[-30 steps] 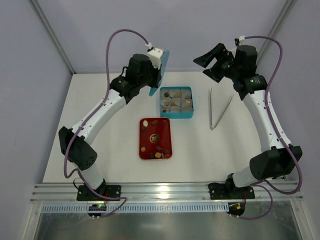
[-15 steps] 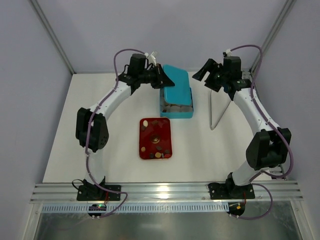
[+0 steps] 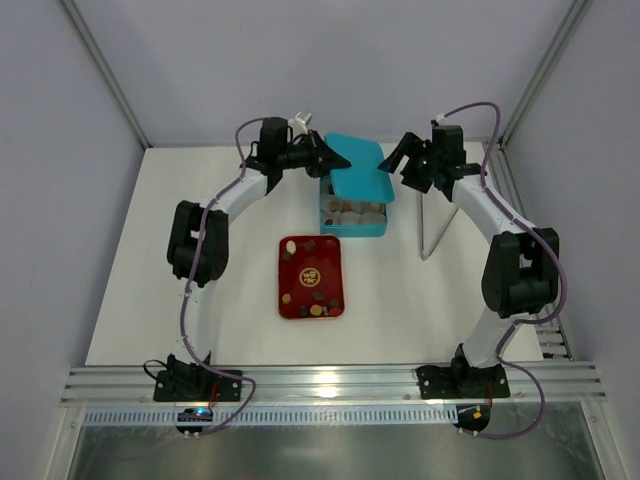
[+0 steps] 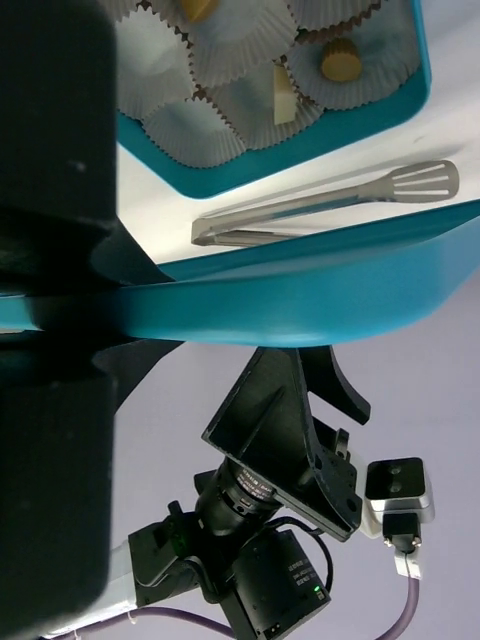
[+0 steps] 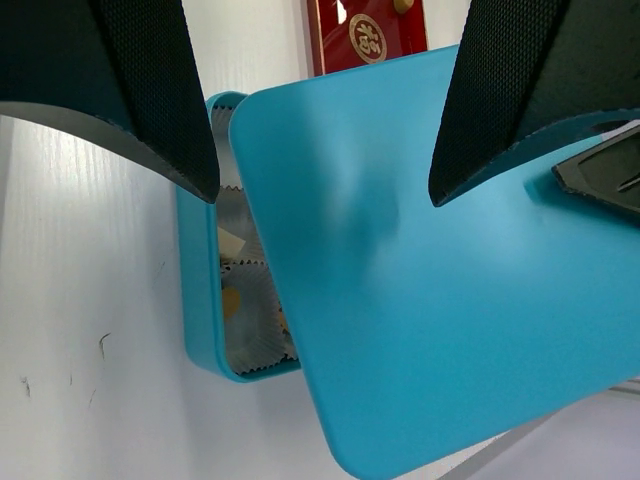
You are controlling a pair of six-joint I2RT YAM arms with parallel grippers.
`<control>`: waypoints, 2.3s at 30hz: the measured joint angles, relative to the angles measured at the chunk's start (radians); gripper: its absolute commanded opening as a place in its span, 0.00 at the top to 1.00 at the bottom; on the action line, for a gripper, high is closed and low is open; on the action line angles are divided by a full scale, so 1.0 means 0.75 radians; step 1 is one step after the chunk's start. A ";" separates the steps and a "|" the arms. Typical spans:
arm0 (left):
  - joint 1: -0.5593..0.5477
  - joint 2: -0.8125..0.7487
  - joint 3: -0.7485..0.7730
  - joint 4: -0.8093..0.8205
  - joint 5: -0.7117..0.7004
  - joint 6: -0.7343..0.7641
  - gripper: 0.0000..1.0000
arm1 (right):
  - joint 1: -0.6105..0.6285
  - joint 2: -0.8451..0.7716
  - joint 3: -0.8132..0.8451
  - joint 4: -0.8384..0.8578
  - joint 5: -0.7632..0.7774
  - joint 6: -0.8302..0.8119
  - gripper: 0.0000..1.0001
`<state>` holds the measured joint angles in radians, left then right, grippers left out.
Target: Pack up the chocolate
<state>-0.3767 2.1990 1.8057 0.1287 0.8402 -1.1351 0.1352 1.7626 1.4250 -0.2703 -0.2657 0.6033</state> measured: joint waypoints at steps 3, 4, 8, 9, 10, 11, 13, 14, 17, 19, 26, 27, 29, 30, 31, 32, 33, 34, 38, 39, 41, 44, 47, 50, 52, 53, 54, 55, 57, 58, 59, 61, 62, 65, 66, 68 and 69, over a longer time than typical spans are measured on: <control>0.002 0.046 0.001 0.023 0.018 -0.024 1.00 | 0.000 0.030 -0.012 0.030 -0.005 0.001 0.15; 0.002 0.060 0.000 0.027 0.025 -0.028 1.00 | 0.000 0.038 -0.014 0.036 -0.007 0.002 0.15; 0.007 0.103 0.000 0.044 0.052 -0.048 1.00 | 0.000 0.065 -0.015 0.064 -0.016 0.006 0.15; 0.009 0.107 -0.001 0.045 0.056 -0.049 1.00 | 0.000 0.070 -0.015 0.073 -0.017 0.007 0.15; 0.013 0.109 -0.003 0.048 0.062 -0.051 1.00 | 0.000 0.076 -0.015 0.081 -0.019 0.008 0.16; 0.018 0.111 -0.004 0.050 0.071 -0.053 1.00 | 0.000 0.082 -0.015 0.087 -0.021 0.011 0.15; 0.030 0.111 -0.004 0.057 0.085 -0.054 1.00 | 0.000 0.092 -0.015 0.098 -0.023 0.013 0.16; 0.036 0.111 -0.004 0.063 0.093 -0.054 1.00 | 0.000 0.098 -0.015 0.102 -0.024 0.016 0.16; 0.053 0.111 -0.004 0.065 0.111 -0.053 1.00 | 0.000 0.117 -0.015 0.111 -0.025 0.025 0.16; 0.061 0.111 -0.004 0.063 0.124 -0.053 1.00 | 0.000 0.127 -0.015 0.112 -0.028 0.030 0.16; 0.075 0.127 -0.013 0.071 0.167 -0.053 1.00 | 0.001 0.134 -0.030 0.122 -0.034 0.036 0.16; 0.075 0.130 -0.015 0.072 0.171 -0.053 1.00 | 0.001 0.135 -0.031 0.122 -0.034 0.036 0.16; 0.075 0.141 -0.023 0.073 0.179 -0.053 1.00 | 0.001 0.135 -0.036 0.125 -0.034 0.036 0.16; 0.076 0.145 -0.029 0.075 0.183 -0.053 1.00 | 0.001 0.135 -0.038 0.127 -0.034 0.036 0.16; 0.076 0.146 -0.041 0.078 0.188 -0.053 1.00 | 0.001 0.136 -0.041 0.129 -0.034 0.036 0.17; 0.077 0.149 -0.055 0.082 0.196 -0.054 1.00 | 0.001 0.137 -0.043 0.131 -0.034 0.036 0.17; 0.078 0.150 -0.065 0.085 0.199 -0.056 1.00 | 0.001 0.138 -0.044 0.133 -0.034 0.036 0.17; 0.079 0.152 -0.075 0.091 0.205 -0.059 1.00 | 0.001 0.140 -0.045 0.134 -0.034 0.036 0.17; 0.084 0.170 -0.097 0.125 0.226 -0.077 1.00 | 0.004 0.144 -0.049 0.141 -0.034 0.037 0.17; 0.086 0.172 -0.102 0.134 0.231 -0.081 0.99 | 0.005 0.144 -0.051 0.141 -0.034 0.037 0.17; 0.089 0.175 -0.108 0.151 0.237 -0.086 0.99 | 0.005 0.146 -0.052 0.142 -0.035 0.037 0.17; 0.092 0.175 -0.115 0.172 0.247 -0.093 0.95 | 0.009 0.147 -0.054 0.144 -0.036 0.037 0.17; 0.098 0.175 -0.125 0.184 0.254 -0.095 0.91 | 0.010 0.147 -0.057 0.151 -0.038 0.037 0.17; 0.107 0.175 -0.137 0.195 0.260 -0.095 0.84 | 0.010 0.147 -0.060 0.154 -0.039 0.037 0.17; 0.114 0.175 -0.149 0.200 0.263 -0.095 0.80 | 0.011 0.147 -0.063 0.158 -0.040 0.037 0.17; 0.118 0.175 -0.155 0.201 0.264 -0.096 0.78 | 0.011 0.147 -0.063 0.160 -0.040 0.037 0.17; 0.122 0.176 -0.162 0.201 0.266 -0.096 0.75 | 0.011 0.147 -0.064 0.160 -0.040 0.037 0.17; 0.126 0.176 -0.167 0.202 0.267 -0.095 0.73 | 0.011 0.147 -0.064 0.160 -0.040 0.037 0.17; 0.133 0.176 -0.172 0.201 0.267 -0.096 0.68 | 0.011 0.147 -0.065 0.160 -0.040 0.037 0.17; 0.137 0.176 -0.174 0.201 0.267 -0.095 0.66 | 0.011 0.147 -0.065 0.161 -0.040 0.037 0.17; 0.139 0.176 -0.175 0.201 0.267 -0.095 0.64 | 0.011 0.147 -0.066 0.160 -0.041 0.037 0.17; 0.143 0.176 -0.179 0.201 0.267 -0.094 0.60 | 0.011 0.147 -0.065 0.161 -0.043 0.037 0.17; 0.145 0.176 -0.181 0.201 0.267 -0.094 0.59 | 0.011 0.147 -0.066 0.161 -0.043 0.037 0.17; 0.153 0.176 -0.192 0.200 0.267 -0.093 0.53 | 0.012 0.147 -0.066 0.161 -0.044 0.037 0.17; 0.157 0.176 -0.198 0.201 0.267 -0.093 0.52 | 0.012 0.147 -0.066 0.162 -0.044 0.037 0.17; 0.164 0.176 -0.208 0.201 0.267 -0.092 0.50 | 0.013 0.147 -0.066 0.161 -0.044 0.037 0.17; 0.168 0.176 -0.213 0.200 0.267 -0.091 0.49 | 0.013 0.147 -0.066 0.162 -0.044 0.037 0.17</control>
<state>-0.2508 2.3310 1.6459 0.2790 1.0405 -1.2034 0.1448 1.8729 1.3758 -0.1486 -0.2989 0.6308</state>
